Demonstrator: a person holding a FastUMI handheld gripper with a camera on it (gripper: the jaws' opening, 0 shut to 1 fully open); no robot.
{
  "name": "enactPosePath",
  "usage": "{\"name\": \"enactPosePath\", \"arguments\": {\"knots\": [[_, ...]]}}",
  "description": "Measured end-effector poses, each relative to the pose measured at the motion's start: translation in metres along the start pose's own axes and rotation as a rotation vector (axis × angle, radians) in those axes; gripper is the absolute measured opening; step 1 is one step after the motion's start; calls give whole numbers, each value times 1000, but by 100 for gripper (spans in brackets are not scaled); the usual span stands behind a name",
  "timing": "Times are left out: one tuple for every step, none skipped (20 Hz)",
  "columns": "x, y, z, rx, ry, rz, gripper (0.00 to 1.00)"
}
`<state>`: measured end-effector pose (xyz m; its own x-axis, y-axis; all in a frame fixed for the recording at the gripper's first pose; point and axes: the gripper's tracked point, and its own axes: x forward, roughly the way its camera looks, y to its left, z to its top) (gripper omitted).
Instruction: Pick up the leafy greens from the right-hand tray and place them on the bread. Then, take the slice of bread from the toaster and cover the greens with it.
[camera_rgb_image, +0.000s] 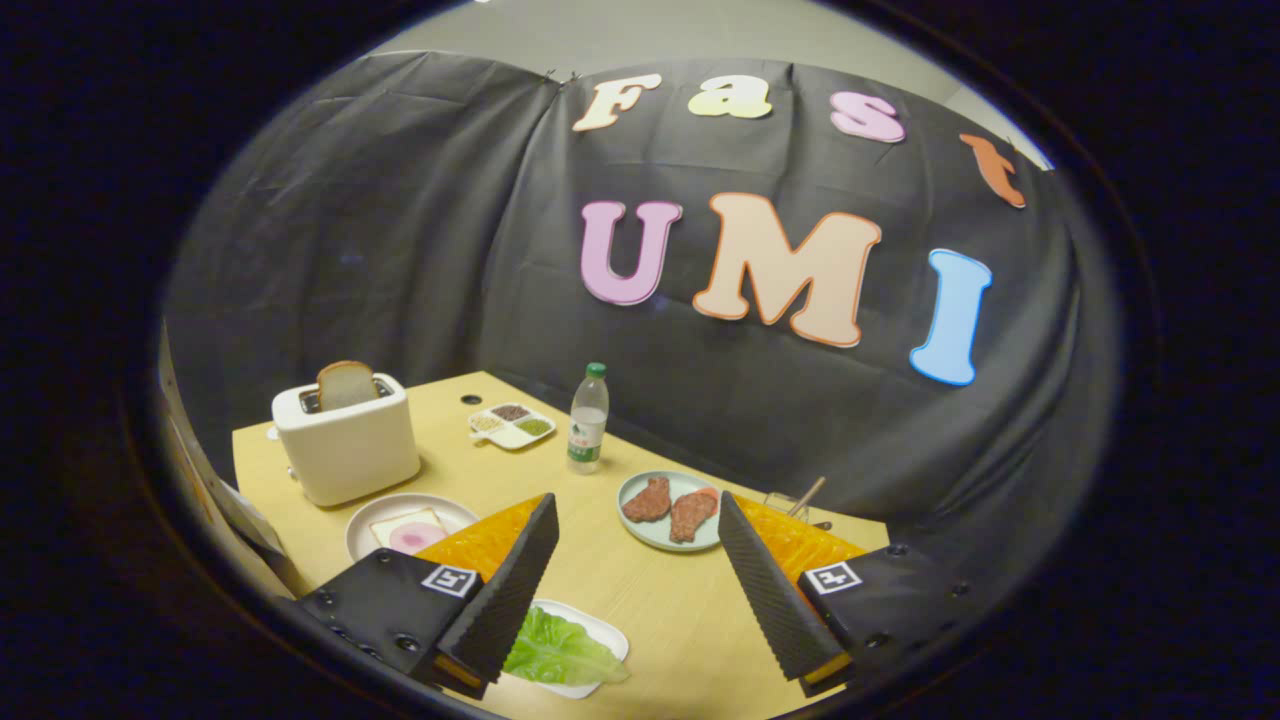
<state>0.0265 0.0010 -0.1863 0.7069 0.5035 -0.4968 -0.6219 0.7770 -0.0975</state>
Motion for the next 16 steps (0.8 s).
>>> {"name": "enactPosePath", "arguments": {"knots": [[4, 3, -11, -14, 28, 21, 100], [7, 6, -20, -27, 57, 40, 100], [11, 8, -32, -39, 86, 59, 100], [15, 12, -44, -50, 115, 80, 100], [17, 16, -56, -63, 144, 98, 100], [19, 20, -69, -77, 173, 115, 100], [21, 24, -80, -90, 200, 131, 100], [23, 28, -91, -100, 230, 147, 100], [24, 32, -104, -107, 257, 163, 100], [25, 37, -116, -113, 284, 180, 100], [27, 42, -126, -119, 309, 196, 100], [27, 46, -136, -124, 333, 211, 100], [27, 50, -148, -129, 356, 228, 100], [27, 54, -156, -135, 377, 246, 100], [28, 56, -163, -143, 395, 258, 100], [30, 57, -170, -148, 413, 271, 100]]}}
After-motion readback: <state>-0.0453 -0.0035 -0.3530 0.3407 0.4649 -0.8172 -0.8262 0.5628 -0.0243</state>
